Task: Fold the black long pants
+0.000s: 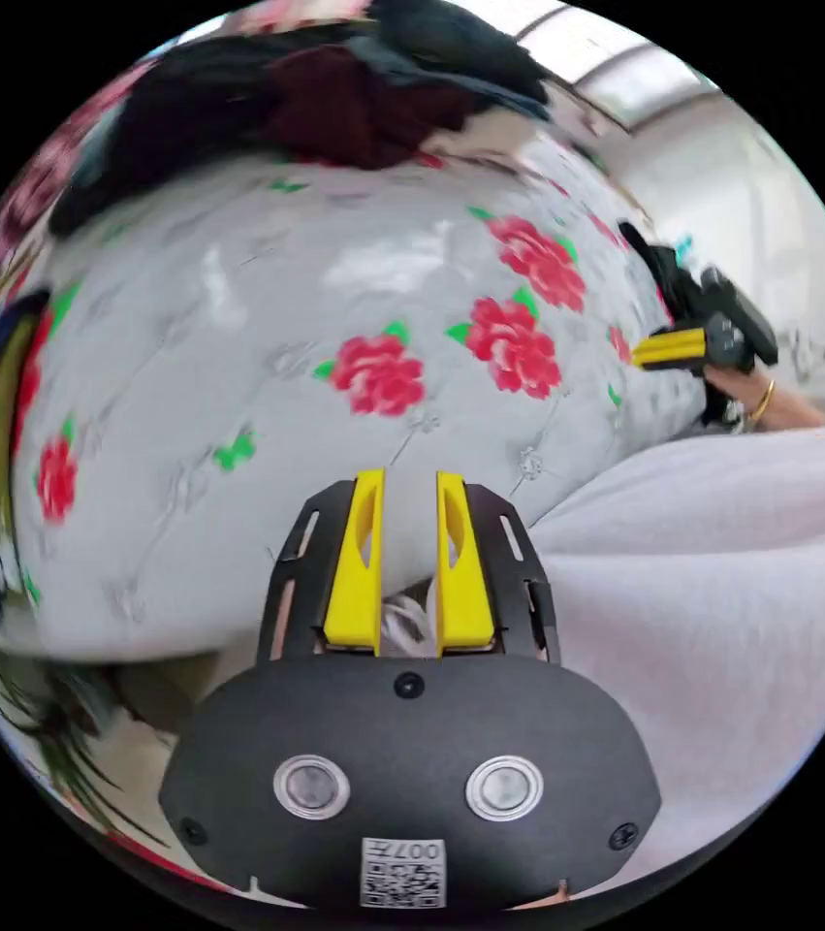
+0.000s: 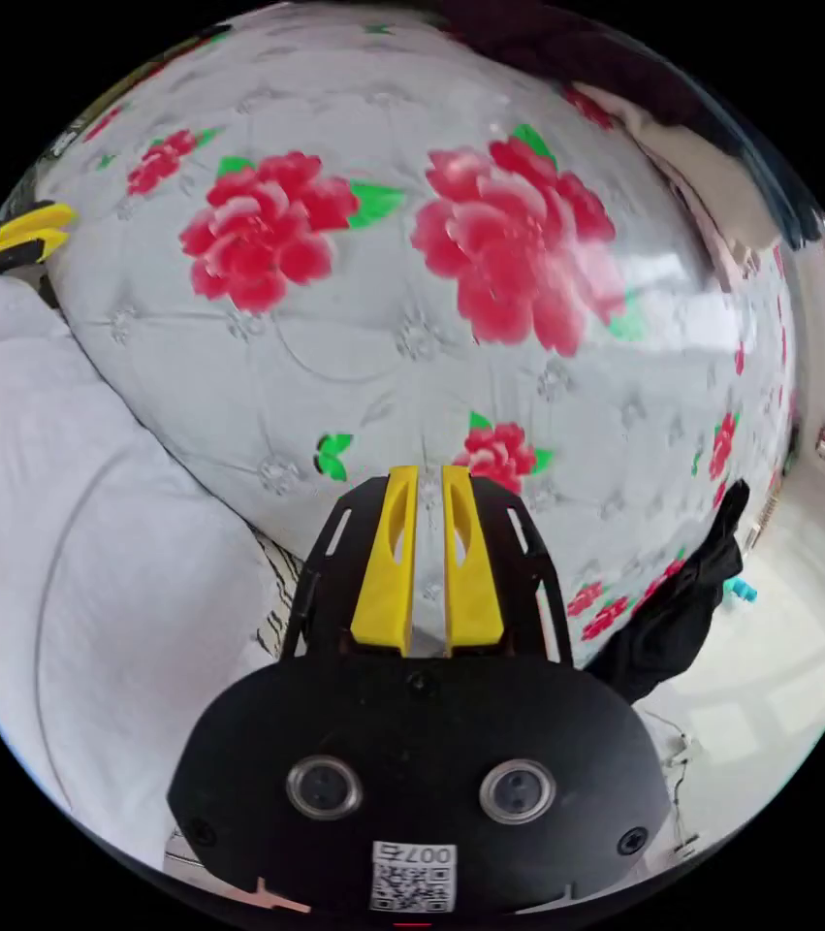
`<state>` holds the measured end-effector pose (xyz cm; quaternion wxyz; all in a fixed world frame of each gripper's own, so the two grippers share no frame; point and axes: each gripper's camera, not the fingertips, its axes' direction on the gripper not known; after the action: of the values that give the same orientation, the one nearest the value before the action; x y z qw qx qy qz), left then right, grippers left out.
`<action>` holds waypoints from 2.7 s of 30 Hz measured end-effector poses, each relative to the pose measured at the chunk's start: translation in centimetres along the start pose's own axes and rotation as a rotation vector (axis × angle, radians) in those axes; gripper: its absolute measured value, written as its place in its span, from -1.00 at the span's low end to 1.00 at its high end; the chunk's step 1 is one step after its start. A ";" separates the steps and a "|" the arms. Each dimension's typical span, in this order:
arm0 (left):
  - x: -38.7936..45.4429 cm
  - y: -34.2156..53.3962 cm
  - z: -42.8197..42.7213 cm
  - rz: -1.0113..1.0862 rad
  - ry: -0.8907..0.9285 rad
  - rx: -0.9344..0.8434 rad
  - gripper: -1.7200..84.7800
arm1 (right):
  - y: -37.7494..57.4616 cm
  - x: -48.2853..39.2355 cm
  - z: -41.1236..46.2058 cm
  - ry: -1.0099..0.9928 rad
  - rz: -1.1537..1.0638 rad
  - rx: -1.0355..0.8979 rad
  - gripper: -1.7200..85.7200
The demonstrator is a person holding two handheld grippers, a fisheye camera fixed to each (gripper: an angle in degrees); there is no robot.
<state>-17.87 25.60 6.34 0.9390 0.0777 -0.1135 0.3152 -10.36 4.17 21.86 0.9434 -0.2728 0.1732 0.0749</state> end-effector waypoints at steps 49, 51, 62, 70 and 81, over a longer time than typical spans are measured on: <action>19.3 -14.1 17.3 -0.370 -0.218 -0.070 -0.80 | 47.8 50.2 -10.9 -0.142 0.717 0.977 -0.81; 18.0 -12.5 16.3 -0.396 -0.205 -0.059 -0.90 | 45.0 47.0 -14.2 -0.291 0.551 1.097 -0.82; 9.6 1.0 7.5 -0.514 0.056 0.292 -0.93 | 18.4 14.8 -29.2 -0.873 -0.623 0.848 -0.83; -2.3 16.3 3.1 -0.798 0.083 0.372 -0.94 | 15.6 17.5 -24.2 -0.819 -0.362 0.770 -0.81; -12.7 22.6 -3.0 -0.878 0.313 0.534 -0.97 | 19.1 35.7 -13.4 -0.633 0.466 0.674 -0.76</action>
<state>-41.03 36.78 1.78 0.9358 0.3060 0.1549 -0.0814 14.51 14.63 -11.17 0.9435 0.1279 -0.0499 0.3017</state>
